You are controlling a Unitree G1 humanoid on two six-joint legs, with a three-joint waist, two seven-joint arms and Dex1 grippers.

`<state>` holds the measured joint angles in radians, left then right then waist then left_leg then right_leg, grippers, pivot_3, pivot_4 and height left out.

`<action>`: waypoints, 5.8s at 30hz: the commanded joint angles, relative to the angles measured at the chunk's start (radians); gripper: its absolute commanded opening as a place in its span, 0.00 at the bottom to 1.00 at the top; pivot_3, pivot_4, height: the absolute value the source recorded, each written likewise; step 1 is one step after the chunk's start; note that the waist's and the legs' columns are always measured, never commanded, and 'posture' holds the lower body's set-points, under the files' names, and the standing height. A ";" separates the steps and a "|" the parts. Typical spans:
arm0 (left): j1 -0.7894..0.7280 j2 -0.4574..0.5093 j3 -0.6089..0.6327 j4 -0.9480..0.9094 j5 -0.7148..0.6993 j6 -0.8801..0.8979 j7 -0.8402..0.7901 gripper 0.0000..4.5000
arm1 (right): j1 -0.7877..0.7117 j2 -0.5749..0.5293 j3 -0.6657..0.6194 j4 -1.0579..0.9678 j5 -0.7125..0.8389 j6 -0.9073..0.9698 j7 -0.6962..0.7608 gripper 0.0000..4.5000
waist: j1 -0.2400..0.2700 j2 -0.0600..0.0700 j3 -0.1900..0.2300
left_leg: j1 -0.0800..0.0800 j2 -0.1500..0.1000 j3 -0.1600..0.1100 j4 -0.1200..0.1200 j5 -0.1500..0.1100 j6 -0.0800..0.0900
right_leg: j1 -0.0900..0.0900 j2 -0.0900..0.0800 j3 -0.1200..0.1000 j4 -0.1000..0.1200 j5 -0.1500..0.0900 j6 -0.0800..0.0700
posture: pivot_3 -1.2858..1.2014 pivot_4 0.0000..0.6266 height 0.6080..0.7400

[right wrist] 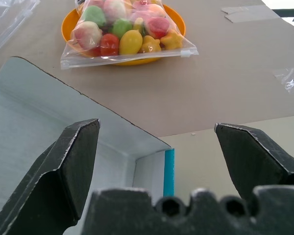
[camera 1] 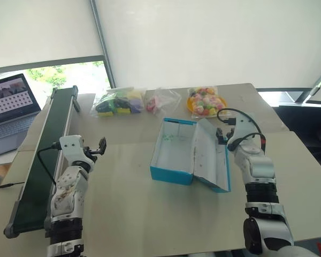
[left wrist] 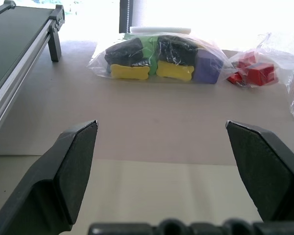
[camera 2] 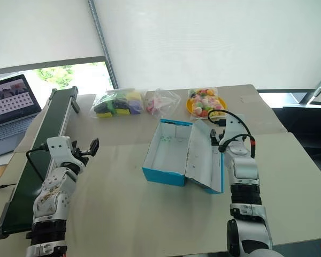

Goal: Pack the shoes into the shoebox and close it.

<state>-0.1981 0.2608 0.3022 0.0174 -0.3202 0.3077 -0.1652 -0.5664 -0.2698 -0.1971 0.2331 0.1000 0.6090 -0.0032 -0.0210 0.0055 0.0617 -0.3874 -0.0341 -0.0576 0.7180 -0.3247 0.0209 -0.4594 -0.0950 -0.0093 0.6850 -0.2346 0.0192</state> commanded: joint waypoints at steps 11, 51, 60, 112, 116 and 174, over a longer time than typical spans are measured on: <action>0.004 0.071 0.125 -0.137 -0.134 0.055 -0.031 1.00 | -0.206 -0.023 0.431 -0.560 0.425 0.160 0.744 0.98 | -0.035 -0.005 -0.005 | 0.015 -0.001 -0.024 -0.003 -0.005 0.009 | 0.003 0.008 -0.007 0.004 0.000 0.000 | 0.52 0.24 0.24; 0.130 0.226 0.262 0.028 -0.024 0.166 0.073 1.00 | -0.060 0.022 0.612 -0.363 0.153 0.046 0.760 0.98 | -0.024 -0.004 -0.005 | 0.017 -0.037 -0.075 -0.015 0.007 -0.023 | 0.000 -0.019 -0.003 -0.001 0.000 0.000 | 0.52 0.24 0.24; 0.123 0.225 0.261 0.042 -0.019 0.168 0.065 1.00 | -0.059 0.030 0.602 -0.375 0.157 0.056 0.756 0.98 | -0.024 -0.004 -0.005 | 0.017 -0.037 -0.076 -0.016 0.007 -0.024 | 0.000 -0.019 -0.003 0.000 0.000 0.000 | 0.52 0.24 0.24; 0.002 -0.037 -0.115 -0.398 -0.387 0.337 -0.115 0.58 | -0.341 0.511 -0.092 -0.118 0.776 0.613 0.023 1.00 | -0.040 0.000 -0.008 | 0.000 -0.038 -0.077 -0.005 0.007 -0.022 | -0.012 -0.014 0.001 0.016 0.000 0.000 | 0.52 0.24 0.24; 0.002 -0.035 -0.113 -0.397 -0.388 0.336 -0.120 0.57 | -0.327 0.508 -0.070 -0.103 0.799 0.588 0.006 0.95 | -0.042 0.000 -0.008 | 0.001 -0.037 -0.077 -0.005 0.007 -0.022 | -0.012 -0.013 0.000 0.016 0.000 0.000 | 0.52 0.24 0.24; 0.137 0.409 -0.325 -0.416 -0.161 0.097 -0.740 0.99 | -0.346 -0.022 -0.045 0.006 1.110 1.005 -0.652 0.03 | -0.049 0.010 -0.009 | 0.002 -0.037 -0.069 -0.005 -0.001 0.009 | -0.001 -0.007 -0.003 0.010 -0.005 -0.003 | 0.52 0.24 0.24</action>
<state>-0.0386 0.6543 -0.0186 -0.3969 -0.4905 0.4386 -0.8653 -0.8808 -0.2759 -0.2706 0.2400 1.1594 1.6066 -0.6755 -0.0699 0.0154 0.0531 -0.3850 -0.0709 -0.1270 0.7130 -0.3256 0.0295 -0.4606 -0.1006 -0.0118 0.6945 -0.2395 0.0159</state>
